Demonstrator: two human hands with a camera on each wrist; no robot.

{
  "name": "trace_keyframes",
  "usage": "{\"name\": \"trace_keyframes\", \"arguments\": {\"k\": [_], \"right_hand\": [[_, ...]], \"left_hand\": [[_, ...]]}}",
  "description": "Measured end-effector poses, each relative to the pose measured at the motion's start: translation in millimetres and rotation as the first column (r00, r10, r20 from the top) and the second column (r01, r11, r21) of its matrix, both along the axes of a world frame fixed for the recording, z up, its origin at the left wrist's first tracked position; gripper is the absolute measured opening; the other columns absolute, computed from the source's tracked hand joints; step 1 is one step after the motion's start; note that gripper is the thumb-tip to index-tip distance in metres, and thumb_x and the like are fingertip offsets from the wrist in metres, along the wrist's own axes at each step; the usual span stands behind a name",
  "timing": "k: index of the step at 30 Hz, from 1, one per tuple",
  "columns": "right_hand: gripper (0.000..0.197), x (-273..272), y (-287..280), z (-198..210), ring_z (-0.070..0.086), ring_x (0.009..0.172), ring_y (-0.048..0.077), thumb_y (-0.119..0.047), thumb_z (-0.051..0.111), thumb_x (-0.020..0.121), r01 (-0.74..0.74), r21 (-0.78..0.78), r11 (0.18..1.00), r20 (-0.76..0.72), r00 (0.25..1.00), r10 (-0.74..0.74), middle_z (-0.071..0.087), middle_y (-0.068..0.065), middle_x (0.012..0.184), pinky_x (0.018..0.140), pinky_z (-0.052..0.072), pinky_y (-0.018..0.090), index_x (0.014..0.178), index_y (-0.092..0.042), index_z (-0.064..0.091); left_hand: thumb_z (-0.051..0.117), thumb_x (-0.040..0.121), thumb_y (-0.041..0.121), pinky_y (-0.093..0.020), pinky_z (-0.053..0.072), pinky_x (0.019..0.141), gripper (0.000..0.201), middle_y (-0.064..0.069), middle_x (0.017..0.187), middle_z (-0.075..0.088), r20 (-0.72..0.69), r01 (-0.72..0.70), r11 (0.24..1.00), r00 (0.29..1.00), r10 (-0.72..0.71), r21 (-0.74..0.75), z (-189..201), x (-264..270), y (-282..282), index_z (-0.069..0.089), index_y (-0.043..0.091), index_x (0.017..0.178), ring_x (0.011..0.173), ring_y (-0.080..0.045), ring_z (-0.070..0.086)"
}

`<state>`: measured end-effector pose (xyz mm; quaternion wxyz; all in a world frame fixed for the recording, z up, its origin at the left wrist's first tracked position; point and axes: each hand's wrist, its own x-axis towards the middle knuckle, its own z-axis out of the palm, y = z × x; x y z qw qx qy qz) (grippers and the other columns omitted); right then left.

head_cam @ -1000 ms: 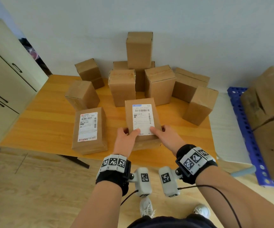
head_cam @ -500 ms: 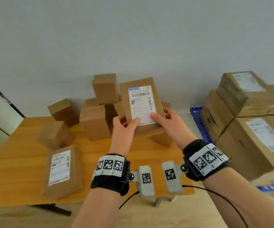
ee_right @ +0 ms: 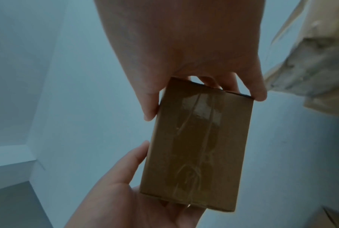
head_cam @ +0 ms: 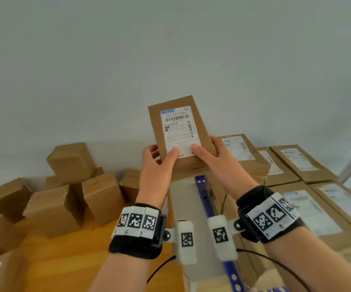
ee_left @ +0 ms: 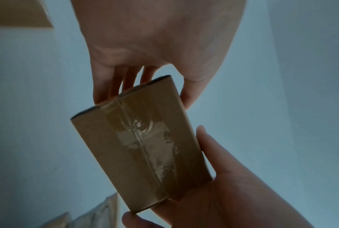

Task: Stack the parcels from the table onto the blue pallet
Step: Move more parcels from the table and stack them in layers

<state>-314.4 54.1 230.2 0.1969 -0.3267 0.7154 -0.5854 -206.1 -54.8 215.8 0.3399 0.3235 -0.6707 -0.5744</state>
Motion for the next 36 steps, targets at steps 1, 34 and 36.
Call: {"name": "trace_keyframes", "arguments": {"k": [1,34,36], "right_hand": [[0.062,-13,8,4,0.062,0.104,0.0,-0.051,0.062,0.089,0.0,-0.018,1.0,0.004,1.0,0.0,0.061,-0.011,0.125,0.086,0.052,0.02,0.142,-0.027,0.04],[0.06,-260,158,-50,0.06,0.102,0.019,-0.06,0.065,0.08,0.339,0.193,0.921,0.259,0.888,-0.381,0.063,-0.001,0.11,0.096,0.05,0.044,0.122,-0.018,0.055],[0.066,-261,157,-58,0.059,0.105,0.019,-0.059,0.066,0.08,0.328,0.213,0.92,0.252,0.892,-0.376,0.064,-0.002,0.112,0.098,0.05,0.044,0.13,-0.017,0.054]], "left_hand": [[0.061,0.09,0.045,-0.013,0.043,0.068,0.055,0.02,0.107,0.05,-0.008,0.004,1.0,1.0,-0.004,-0.015,4,-14,8,0.035,0.028,0.135,0.092,0.005,0.052],[0.043,0.097,0.049,-0.033,0.037,0.108,0.051,0.005,0.145,0.046,0.603,0.363,0.784,0.798,0.017,-0.503,-63,-228,115,0.045,0.026,0.142,0.132,-0.013,0.042],[0.04,0.098,0.049,-0.031,0.037,0.106,0.049,0.007,0.14,0.049,0.606,0.37,0.754,0.794,0.047,-0.543,-69,-229,115,0.047,0.028,0.141,0.128,-0.012,0.044]]}}
